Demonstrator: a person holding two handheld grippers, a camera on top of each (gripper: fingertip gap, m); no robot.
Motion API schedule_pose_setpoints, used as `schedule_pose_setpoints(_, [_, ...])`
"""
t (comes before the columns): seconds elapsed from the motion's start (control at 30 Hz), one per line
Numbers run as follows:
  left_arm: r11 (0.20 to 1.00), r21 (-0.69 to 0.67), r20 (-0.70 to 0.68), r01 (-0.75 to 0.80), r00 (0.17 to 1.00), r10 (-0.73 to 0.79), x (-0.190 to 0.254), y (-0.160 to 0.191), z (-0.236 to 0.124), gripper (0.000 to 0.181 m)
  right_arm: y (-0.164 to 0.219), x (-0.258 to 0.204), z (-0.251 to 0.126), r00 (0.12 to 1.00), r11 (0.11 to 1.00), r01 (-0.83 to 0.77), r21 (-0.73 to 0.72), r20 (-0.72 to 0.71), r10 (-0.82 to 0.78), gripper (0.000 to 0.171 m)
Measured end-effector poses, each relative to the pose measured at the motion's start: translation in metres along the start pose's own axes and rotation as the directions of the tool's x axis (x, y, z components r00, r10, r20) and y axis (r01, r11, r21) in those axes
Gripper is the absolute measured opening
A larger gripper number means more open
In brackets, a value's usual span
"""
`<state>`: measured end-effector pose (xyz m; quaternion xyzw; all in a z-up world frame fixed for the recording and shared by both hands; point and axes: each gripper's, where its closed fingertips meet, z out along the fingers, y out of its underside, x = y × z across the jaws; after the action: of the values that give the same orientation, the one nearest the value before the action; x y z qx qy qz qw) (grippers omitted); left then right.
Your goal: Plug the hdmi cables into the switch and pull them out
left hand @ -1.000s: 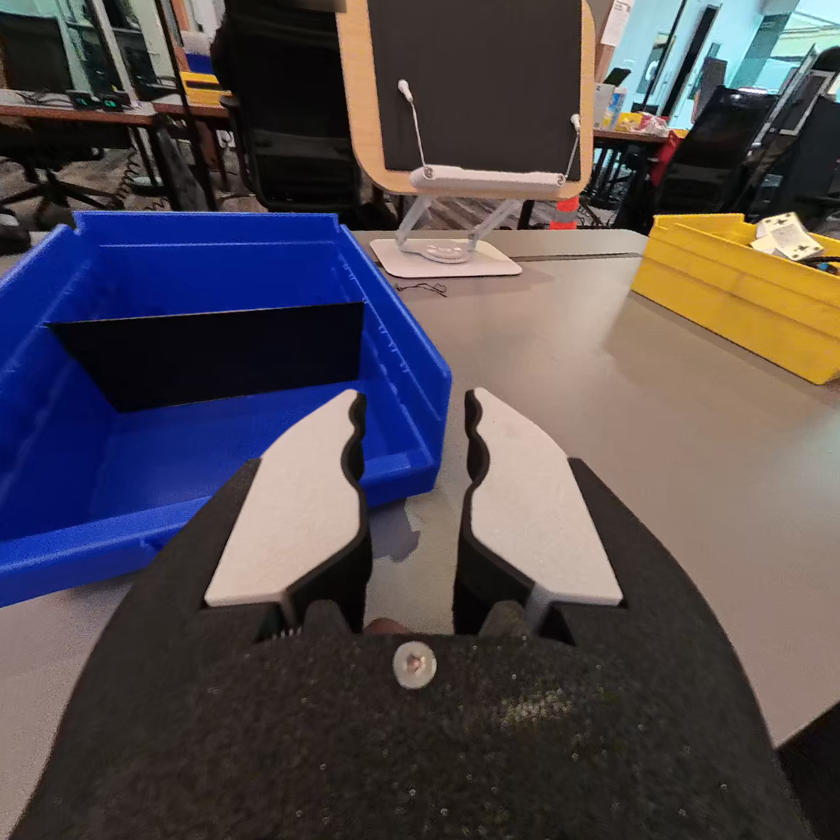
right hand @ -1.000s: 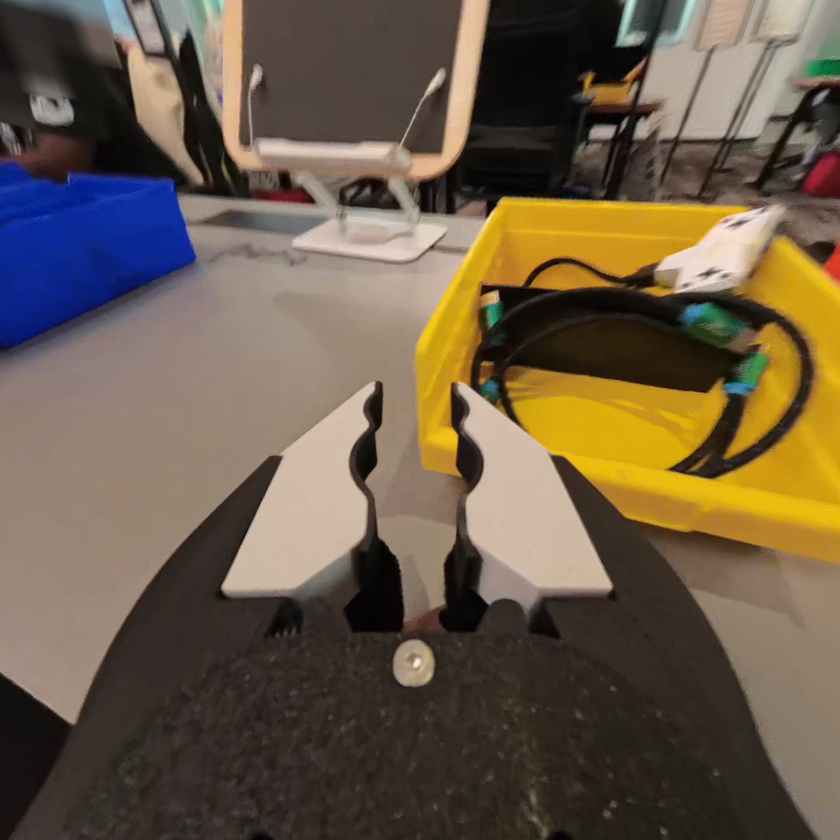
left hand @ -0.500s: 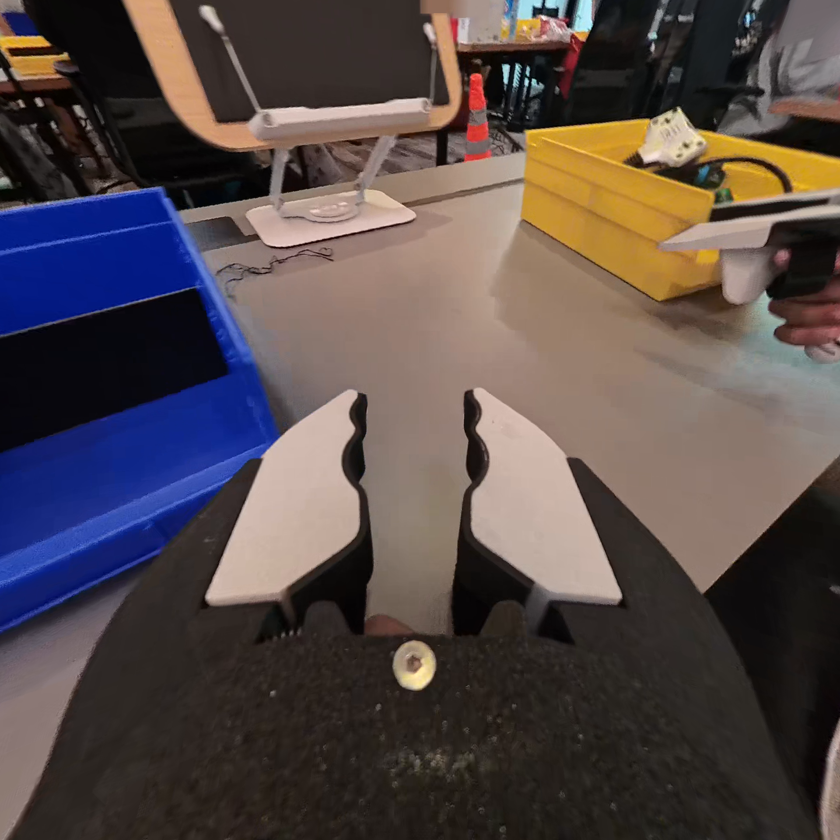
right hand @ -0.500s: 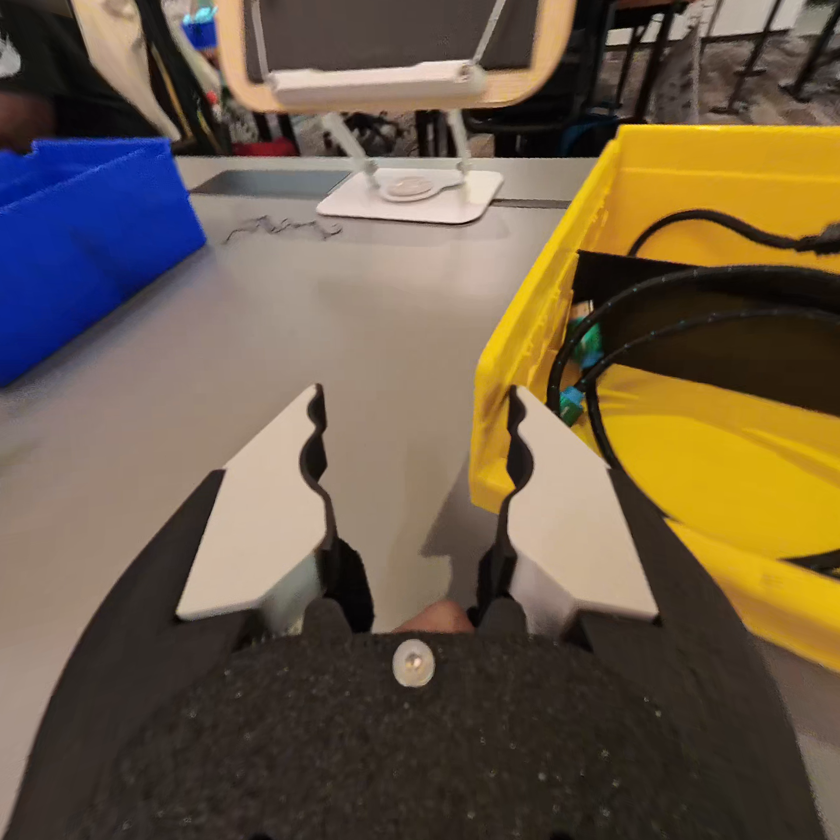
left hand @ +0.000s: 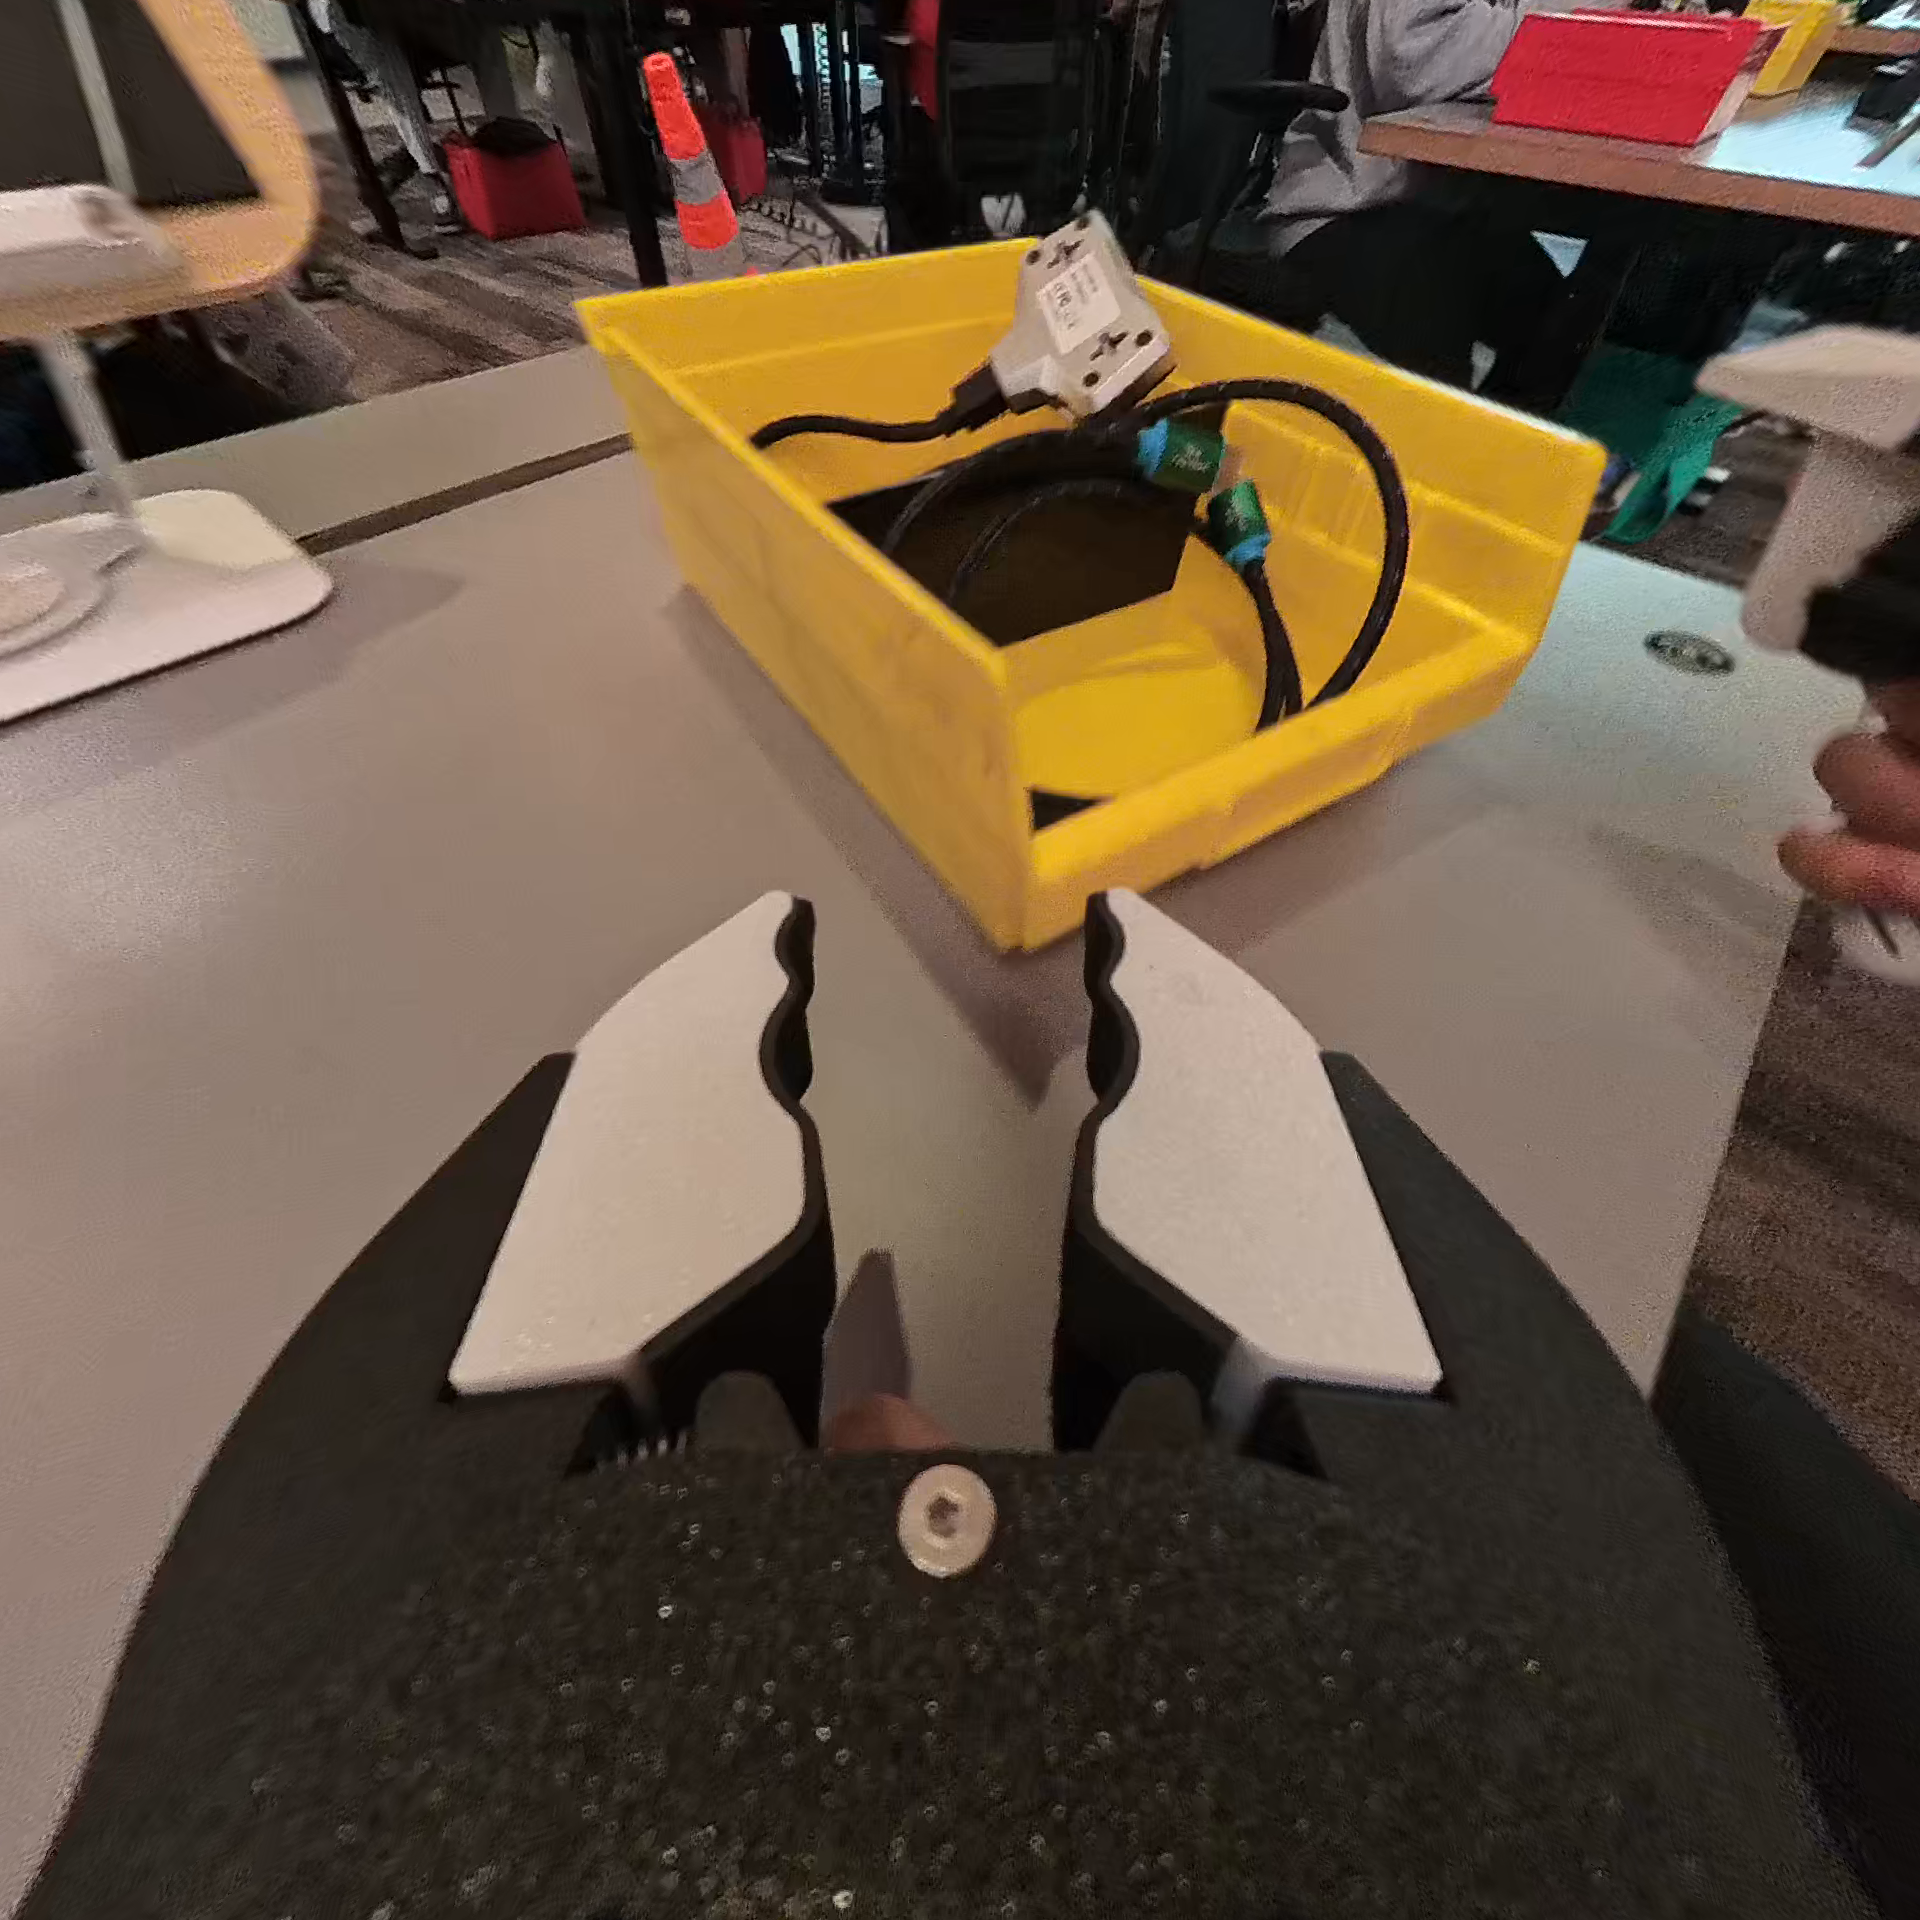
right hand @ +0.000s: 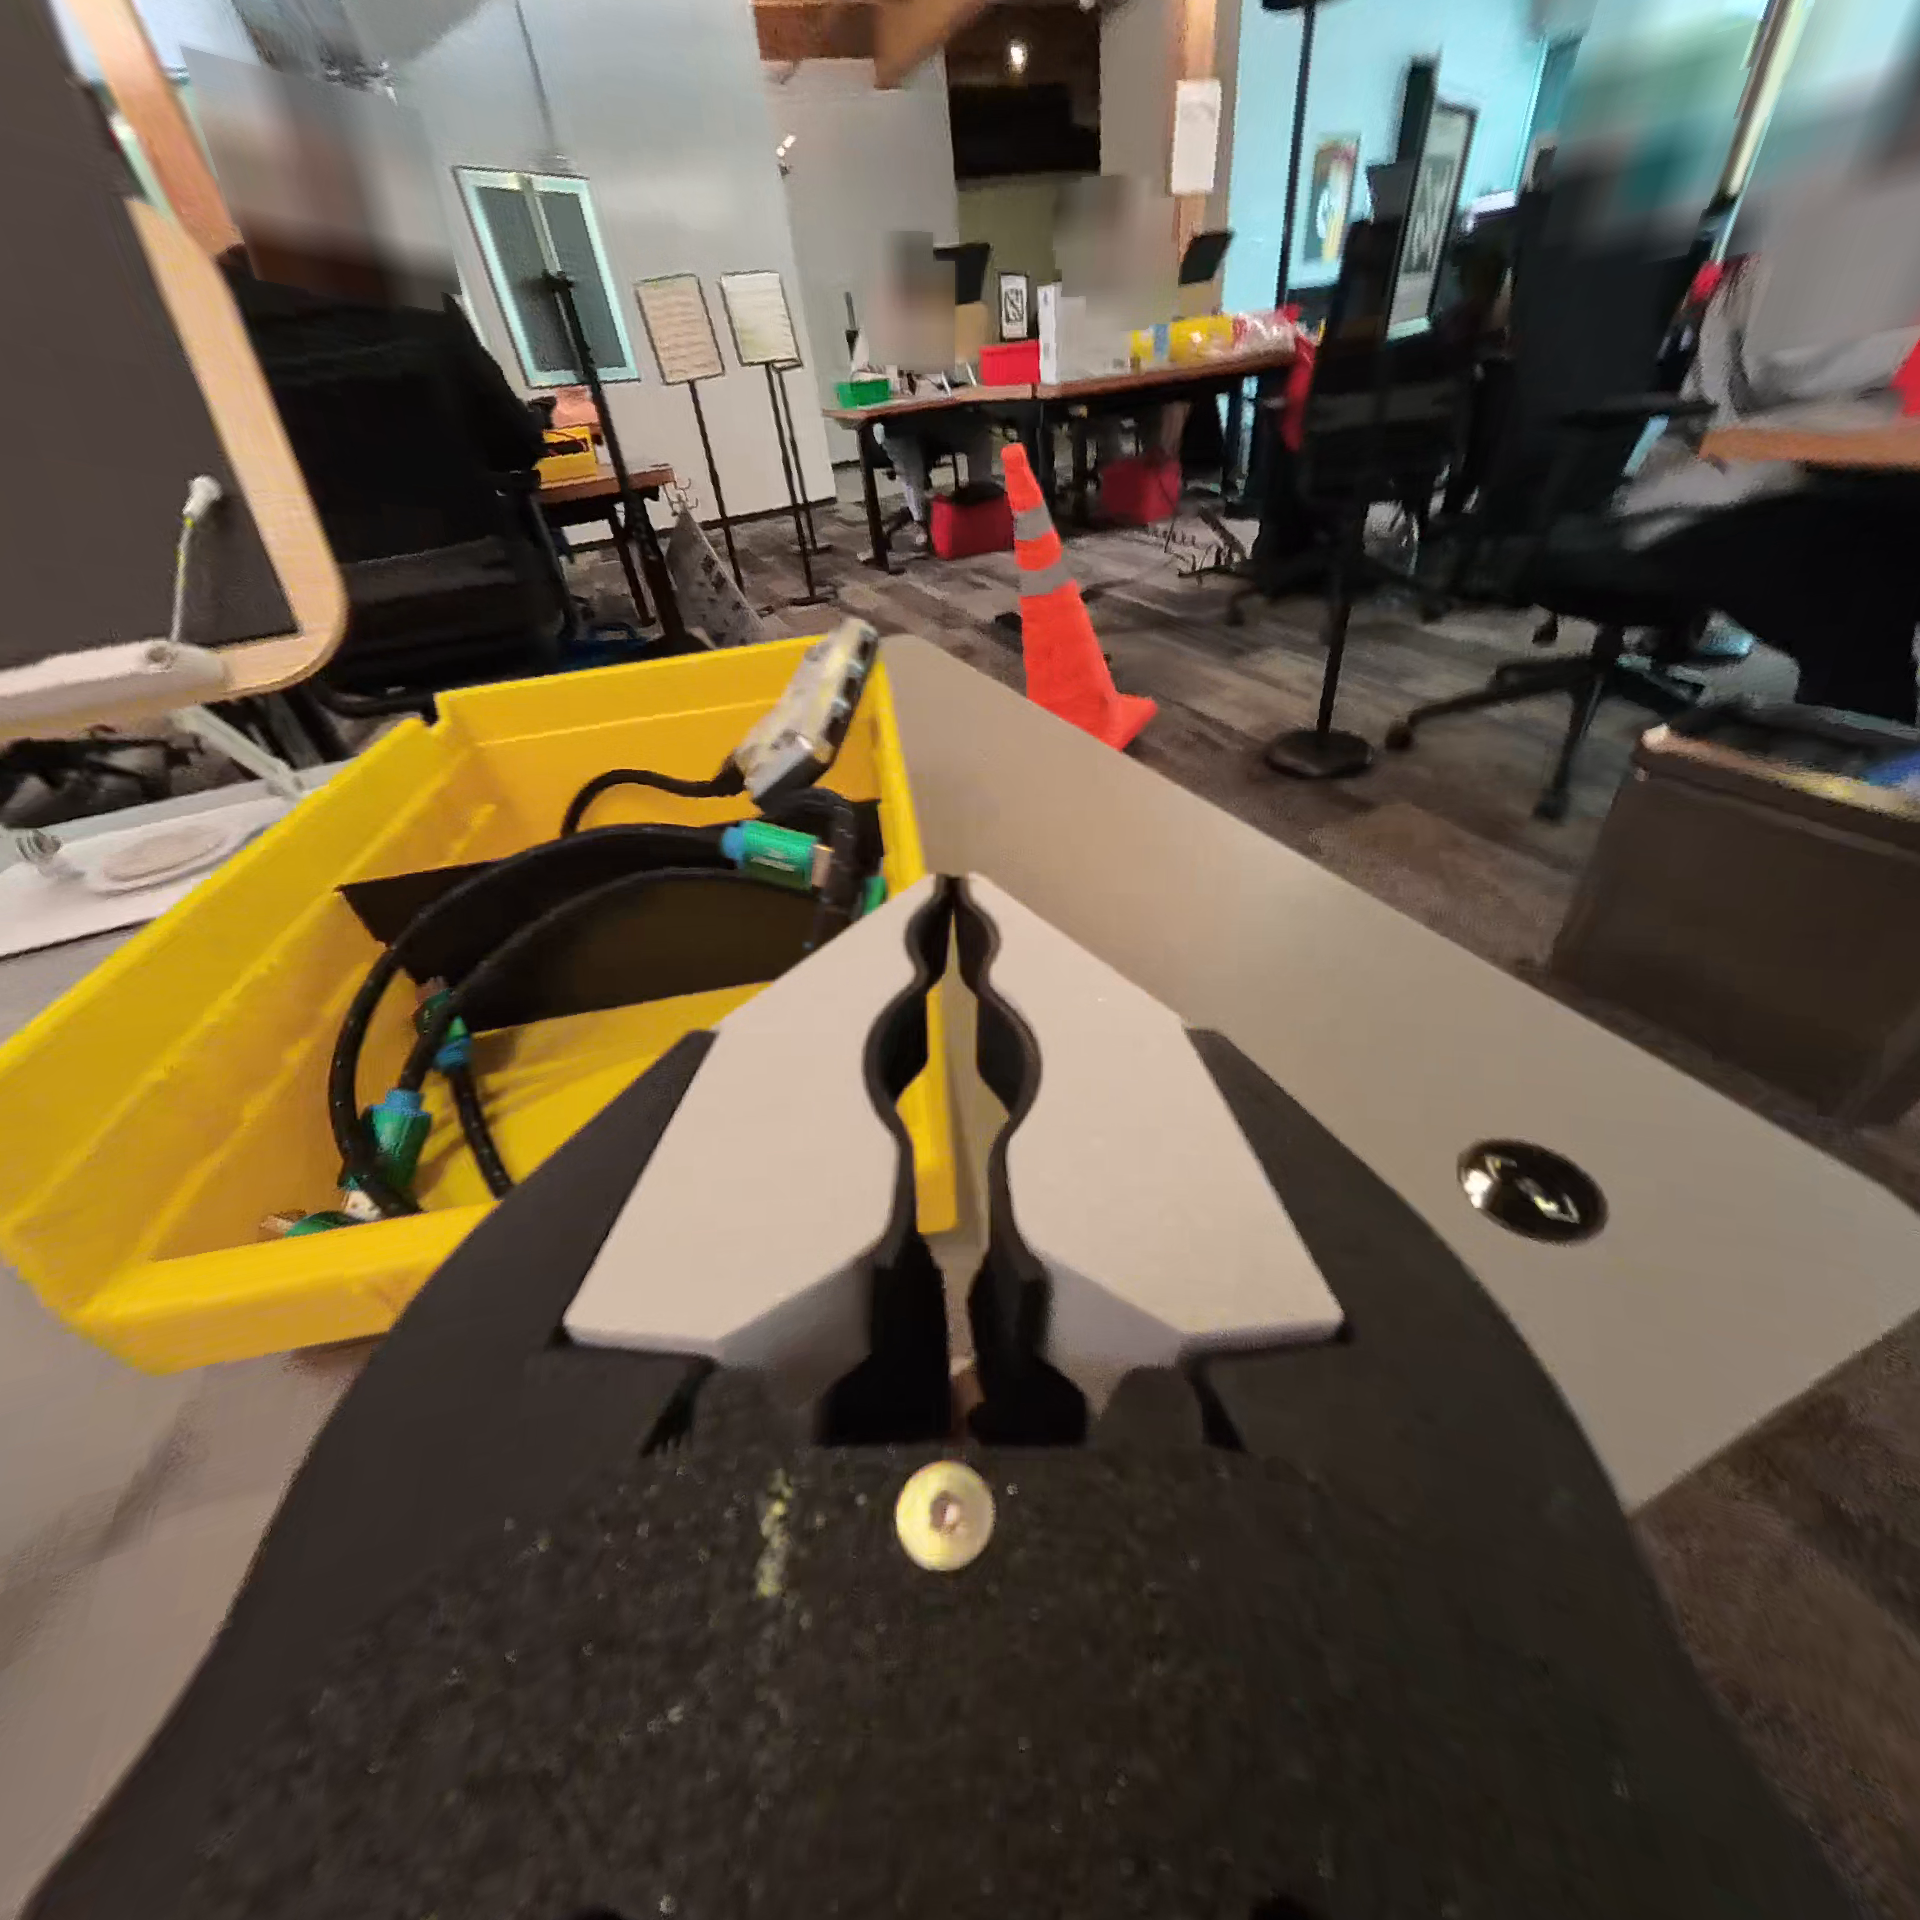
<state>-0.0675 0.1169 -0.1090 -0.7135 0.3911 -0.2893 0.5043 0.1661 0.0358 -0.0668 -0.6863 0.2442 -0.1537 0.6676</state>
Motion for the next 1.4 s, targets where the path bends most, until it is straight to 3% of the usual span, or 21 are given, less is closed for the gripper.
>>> schedule_pose_setpoints(0.03, [1.000,-0.002,-0.003,0.002,1.000,-0.002,0.007,-0.005,0.015,0.050,0.002,0.008,0.000,0.999,0.999,-0.033,-0.014,-0.002,0.033,0.000])
schedule_pose_setpoints(0.17, [1.000,-0.019,0.086,0.000,0.996,0.001,0.014,-0.015,0.058,0.050,0.019,0.023,0.010,1.000,0.997,-0.016,-0.081,-0.021,0.014,0.000])
schedule_pose_setpoints(0.3, [0.995,-0.056,0.194,0.076,0.979,-0.064,0.001,-0.010,0.076,0.033,0.030,0.012,0.016,0.998,0.992,0.064,-0.110,0.023,-0.062,0.000])
schedule_pose_setpoints(0.4, [0.990,-0.079,0.213,0.120,0.972,-0.101,-0.004,-0.001,0.083,0.019,0.032,0.004,0.017,0.998,0.991,0.052,-0.122,0.038,-0.048,0.000])
schedule_pose_setpoints(0.6, [0.987,-0.083,0.242,0.139,0.963,-0.115,-0.012,0.001,0.081,0.010,0.021,-0.007,0.007,0.995,0.996,0.002,-0.092,0.098,0.007,0.006])
schedule_pose_setpoints(0.7, [0.985,-0.098,0.270,0.145,0.956,-0.114,-0.016,0.001,0.080,0.008,0.031,-0.023,0.010,0.988,0.990,0.033,-0.136,0.157,-0.011,0.025])
schedule_pose_setpoints(0.77, [0.984,-0.105,0.282,0.144,0.953,-0.109,-0.017,0.002,0.079,0.007,0.036,-0.022,0.015,0.991,0.987,0.057,-0.150,0.125,-0.039,0.022])
schedule_pose_setpoints(0.83, [0.985,-0.109,0.290,0.132,0.952,-0.095,-0.017,0.003,0.076,0.006,0.053,-0.022,0.025,0.994,0.971,0.066,-0.229,0.097,-0.044,0.004])
schedule_pose_setpoints(0.9, [0.990,-0.108,0.294,0.092,0.954,-0.056,-0.018,0.003,0.072,0.005,0.055,-0.025,0.033,0.994,0.971,0.072,-0.230,0.095,-0.051,0.001])
schedule_pose_setpoints(1.1, [0.991,-0.029,0.330,0.129,0.937,-0.112,-0.039,0.001,0.022,0.003,0.033,-0.067,0.018,0.986,0.990,0.093,-0.103,0.147,-0.077,0.001])
schedule_pose_setpoints(1.4, [0.996,0.018,0.538,0.084,0.839,-0.081,-0.127,0.022,-0.110,0.004,0.038,-0.212,-0.025,0.914,0.990,0.139,-0.030,0.388,-0.117,0.001])
